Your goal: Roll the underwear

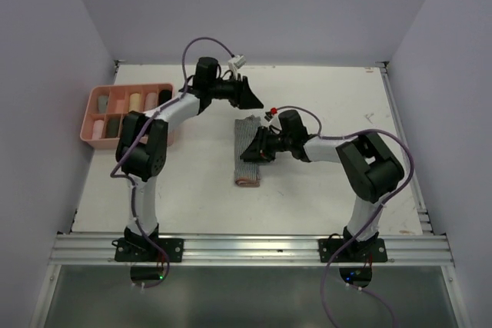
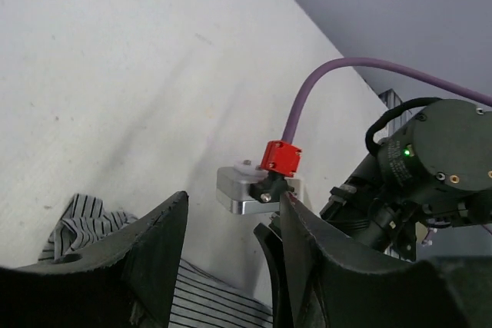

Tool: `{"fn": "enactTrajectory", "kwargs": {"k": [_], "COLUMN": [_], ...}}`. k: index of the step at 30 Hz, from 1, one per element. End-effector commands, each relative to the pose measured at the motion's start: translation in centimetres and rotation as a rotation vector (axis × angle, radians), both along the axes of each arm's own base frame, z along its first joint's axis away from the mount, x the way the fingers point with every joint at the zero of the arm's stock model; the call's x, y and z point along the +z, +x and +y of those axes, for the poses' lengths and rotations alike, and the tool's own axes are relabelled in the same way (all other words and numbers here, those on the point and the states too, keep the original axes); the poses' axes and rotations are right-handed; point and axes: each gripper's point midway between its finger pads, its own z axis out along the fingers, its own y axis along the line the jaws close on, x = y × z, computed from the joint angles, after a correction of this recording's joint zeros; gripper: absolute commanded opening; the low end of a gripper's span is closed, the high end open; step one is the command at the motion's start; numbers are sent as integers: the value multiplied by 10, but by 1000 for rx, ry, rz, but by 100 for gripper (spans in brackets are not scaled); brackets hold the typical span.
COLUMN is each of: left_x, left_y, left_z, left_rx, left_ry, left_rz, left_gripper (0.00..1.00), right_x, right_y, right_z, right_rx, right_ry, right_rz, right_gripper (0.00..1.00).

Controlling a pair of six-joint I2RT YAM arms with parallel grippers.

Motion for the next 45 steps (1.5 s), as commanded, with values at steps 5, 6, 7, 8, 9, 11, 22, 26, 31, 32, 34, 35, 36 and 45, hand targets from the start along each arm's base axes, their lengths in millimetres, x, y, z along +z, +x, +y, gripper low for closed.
{"fn": "enactTrajectory", "kwargs": {"k": [5,6,7,8,9,11,22,26,31,32,34,35,36,45], "left_x": [81,90,70,78,73,51,-37,-52,-58,-59,-64,-68,-70,-66], "left_y": [-5,-12,-23,-34,-44,-70,-190,-199,-202,-201,-207,-211,-215,-216], "left_z": [33,39,49,56,61,76,78,73,62,61,57,57,53,55], "left_rx": [10,12,-22,-47,-73,-133,-402,-432,-444,-439,-469,-486,-512,-495], "left_ry": [-5,20,98,124,155,268,503,538,534,543,542,545,541,554], "left_rz": [-211,-262,-301,-379,-416,-498,-904,-1038,-1198,-1217,-1265,-1276,-1302,-1299], "left_gripper": [55,55,55,55,55,55,55,55,56,56,57,57,57,57], "right_x": [32,18,11,6,-4,-15,-99,-108,-112,-113,-116,-115,-112,-19], "right_y": [16,17,15,14,12,7,-25,-31,-36,-37,-39,-39,-38,-14], "right_z": [-6,-8,-10,-11,-12,-13,-36,-42,-45,-45,-47,-47,-46,-24], "right_rx": [65,79,93,126,139,167,194,192,192,193,194,196,194,122], "right_ry": [-68,-94,-115,-129,-144,-155,-271,-293,-301,-304,-311,-308,-302,-158], "right_rz": [-138,-114,-97,-107,-86,-70,71,88,98,101,109,108,105,-20], "right_gripper": [31,31,30,29,29,29,26,26,25,25,25,25,26,33]}}
